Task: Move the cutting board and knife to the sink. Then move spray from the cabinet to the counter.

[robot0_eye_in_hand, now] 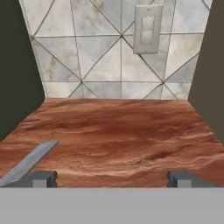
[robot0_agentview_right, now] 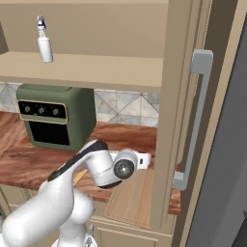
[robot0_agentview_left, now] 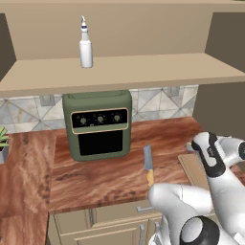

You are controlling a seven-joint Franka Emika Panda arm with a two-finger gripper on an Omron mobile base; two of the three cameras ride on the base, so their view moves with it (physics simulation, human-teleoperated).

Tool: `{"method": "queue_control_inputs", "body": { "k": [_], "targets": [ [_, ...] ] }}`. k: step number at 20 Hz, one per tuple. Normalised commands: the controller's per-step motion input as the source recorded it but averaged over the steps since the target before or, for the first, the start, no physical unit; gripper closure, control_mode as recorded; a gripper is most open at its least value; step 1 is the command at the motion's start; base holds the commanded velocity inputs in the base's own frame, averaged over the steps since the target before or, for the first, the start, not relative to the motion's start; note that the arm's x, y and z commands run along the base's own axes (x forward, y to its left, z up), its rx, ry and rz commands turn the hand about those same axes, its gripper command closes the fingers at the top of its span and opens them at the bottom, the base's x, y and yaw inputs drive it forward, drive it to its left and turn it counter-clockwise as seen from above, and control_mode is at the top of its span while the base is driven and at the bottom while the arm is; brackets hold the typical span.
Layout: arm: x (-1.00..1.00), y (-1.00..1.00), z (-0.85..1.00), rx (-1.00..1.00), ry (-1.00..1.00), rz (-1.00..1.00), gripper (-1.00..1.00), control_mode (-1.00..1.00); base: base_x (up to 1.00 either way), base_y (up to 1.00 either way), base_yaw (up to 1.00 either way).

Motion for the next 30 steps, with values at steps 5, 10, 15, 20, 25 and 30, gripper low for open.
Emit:
{"method": "queue_control_inputs", "body": {
  "k": [5, 10, 15, 20, 25, 30],
  "targets": [
    [-0.42, 0.01, 0.73, 0.00, 0.00, 0.00, -1.00, -1.00, 0.00, 0.00, 0.00],
    [-0.63, 0.01, 0.28, 0.02, 0.00, -0.08, -1.00, -1.00, 0.00, 0.00, 0.00],
    [-0.82, 0.04, 0.06, 0.05, 0.01, -0.22, -1.00, -1.00, 0.00, 0.00, 0.00],
    [-0.64, 0.14, 0.46, 0.00, 0.05, -0.15, -1.00, -1.00, 0.00, 0.00, 0.00],
    [-0.58, 0.08, 0.76, -0.02, 0.10, -0.02, -1.00, -1.00, 0.00, 0.00, 0.00],
    [-0.66, 0.43, 0.33, -0.04, 0.06, -0.01, -1.00, -1.00, 0.00, 0.00, 0.00]
  ]
}}
